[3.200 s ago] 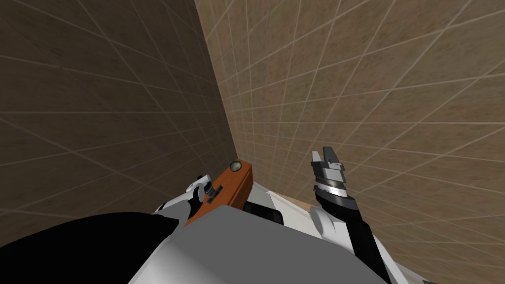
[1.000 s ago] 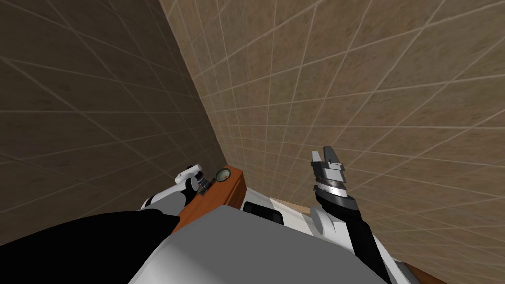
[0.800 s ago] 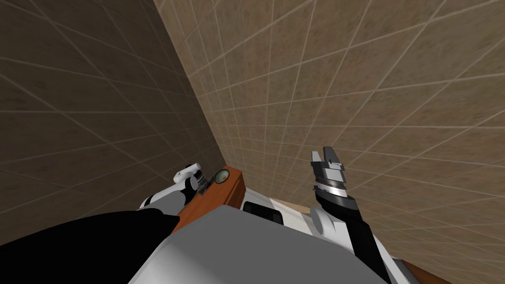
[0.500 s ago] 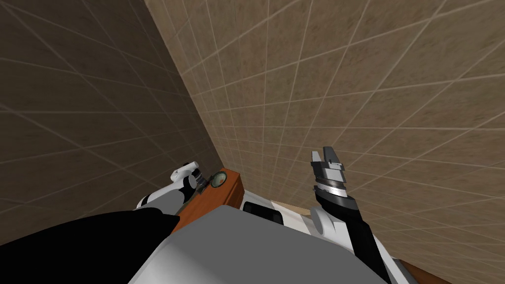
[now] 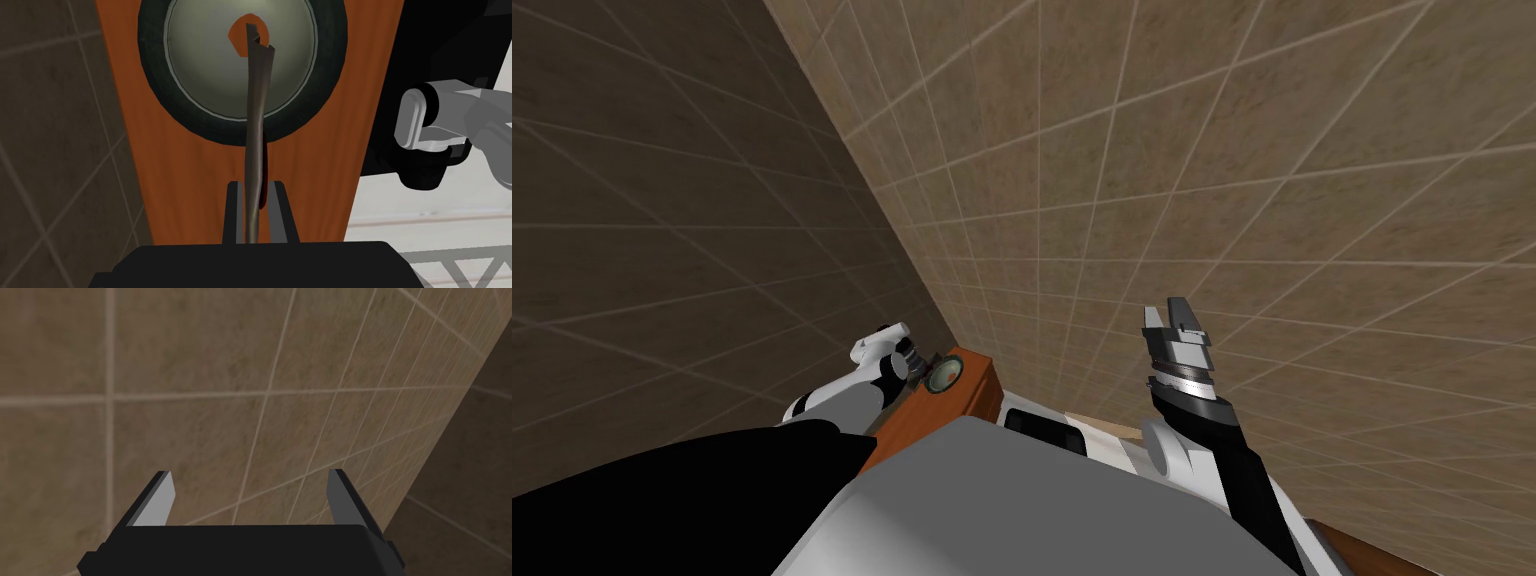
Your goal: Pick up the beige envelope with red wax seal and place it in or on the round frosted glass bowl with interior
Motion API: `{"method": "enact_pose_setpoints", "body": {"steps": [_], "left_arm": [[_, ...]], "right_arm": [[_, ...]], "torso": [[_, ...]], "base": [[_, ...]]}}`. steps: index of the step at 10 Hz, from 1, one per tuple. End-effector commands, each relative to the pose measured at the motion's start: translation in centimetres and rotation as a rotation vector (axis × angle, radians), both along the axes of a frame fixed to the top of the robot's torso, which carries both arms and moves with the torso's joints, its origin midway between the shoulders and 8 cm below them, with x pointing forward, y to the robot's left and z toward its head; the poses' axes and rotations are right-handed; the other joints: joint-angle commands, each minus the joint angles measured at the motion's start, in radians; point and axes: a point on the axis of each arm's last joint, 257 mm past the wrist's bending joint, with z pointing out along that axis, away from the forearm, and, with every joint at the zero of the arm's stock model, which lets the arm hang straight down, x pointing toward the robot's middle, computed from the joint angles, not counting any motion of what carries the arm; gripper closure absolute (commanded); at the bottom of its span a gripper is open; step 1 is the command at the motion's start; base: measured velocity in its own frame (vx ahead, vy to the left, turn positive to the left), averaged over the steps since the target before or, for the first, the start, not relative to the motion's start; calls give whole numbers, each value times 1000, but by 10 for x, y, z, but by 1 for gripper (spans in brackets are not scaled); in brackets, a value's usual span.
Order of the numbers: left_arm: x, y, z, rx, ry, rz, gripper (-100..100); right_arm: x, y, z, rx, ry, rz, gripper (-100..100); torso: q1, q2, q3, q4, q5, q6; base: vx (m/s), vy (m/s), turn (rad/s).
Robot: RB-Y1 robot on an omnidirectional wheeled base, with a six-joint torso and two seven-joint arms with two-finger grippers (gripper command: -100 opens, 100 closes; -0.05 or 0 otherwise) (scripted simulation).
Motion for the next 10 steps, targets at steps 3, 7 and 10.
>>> {"method": "enact_pose_setpoints", "body": {"steps": [3, 7, 10], "left_arm": [[-1, 6, 15, -2, 1, 19, 100], [0, 6, 16, -2, -1, 20, -100], [3, 9, 22, 1, -2, 76, -100]], "right_arm": [[0, 0, 0, 0, 0, 0, 0], [0, 0, 0, 0, 0, 0, 0], [0, 0, 0, 0, 0, 0, 0]], "torso": [[0, -2, -1, 0, 0, 0], [2, 5, 3, 1, 1, -2], [2, 6, 3, 1, 1, -2]], "base": [[83, -9, -61], [2, 0, 0], [-47, 48, -111]]}}
